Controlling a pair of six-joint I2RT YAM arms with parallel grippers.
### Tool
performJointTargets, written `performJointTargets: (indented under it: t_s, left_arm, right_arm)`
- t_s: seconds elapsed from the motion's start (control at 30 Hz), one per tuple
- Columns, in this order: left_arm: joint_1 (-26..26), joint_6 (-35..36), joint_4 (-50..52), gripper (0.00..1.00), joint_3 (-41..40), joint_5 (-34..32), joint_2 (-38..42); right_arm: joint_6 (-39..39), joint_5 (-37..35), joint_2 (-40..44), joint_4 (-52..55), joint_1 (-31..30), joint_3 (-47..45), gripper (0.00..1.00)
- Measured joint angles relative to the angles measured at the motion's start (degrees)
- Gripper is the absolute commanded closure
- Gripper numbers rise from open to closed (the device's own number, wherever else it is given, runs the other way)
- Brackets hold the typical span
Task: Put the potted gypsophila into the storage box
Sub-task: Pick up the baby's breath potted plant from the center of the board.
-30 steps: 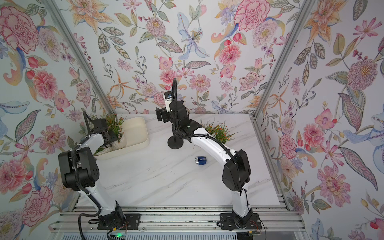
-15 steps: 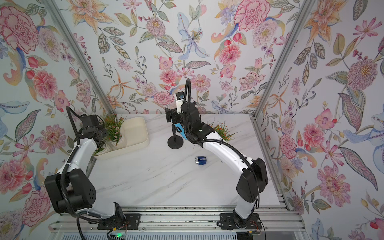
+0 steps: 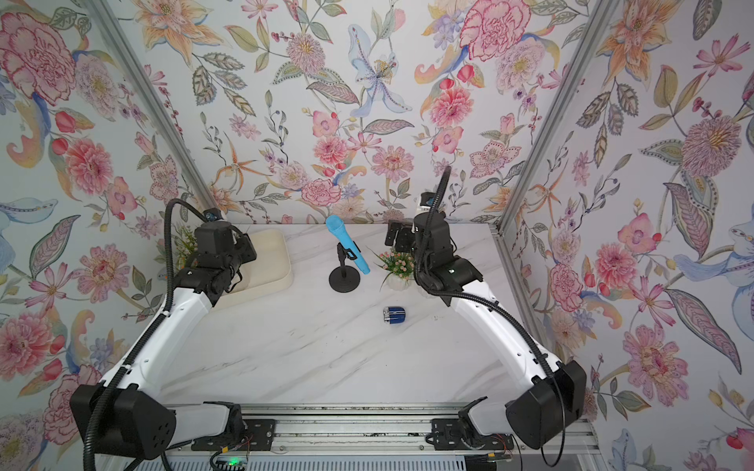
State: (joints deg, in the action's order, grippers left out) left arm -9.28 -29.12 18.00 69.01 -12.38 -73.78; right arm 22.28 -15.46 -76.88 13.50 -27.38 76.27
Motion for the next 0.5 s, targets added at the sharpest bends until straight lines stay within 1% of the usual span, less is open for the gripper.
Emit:
performJointTargets:
  t_s: [0.1,0.2,0.27,0.37,0.5]
  left_arm:
    - [-5.6,-0.7,-2.0,0.44,-2.0,0.9,2.2]
    - [-12.6,-1.1,-5.2,0.42,-4.1,1.7,3.0]
    - [-18.2,-1.0,-7.6,0.39,-4.9,1.6,2.6]
    - [-25.0,-0.5,-12.3,0.36,-4.9,1.4,1.1]
    - [-31.1,0.5,-19.7,0.32,-4.1,1.7,-2.7]
  right_arm:
    - [4.0,0.3,4.6,4.8,4.7,-4.2,0.00]
    - [6.8,2.1,8.6,9.6,8.7,-7.5,0.00]
    - [8.4,4.5,10.3,12.5,12.2,-9.3,0.00]
    - [10.4,9.4,11.3,15.5,17.8,-12.6,0.02]
    - [12.7,14.9,11.3,18.3,23.3,-18.4,0.03]
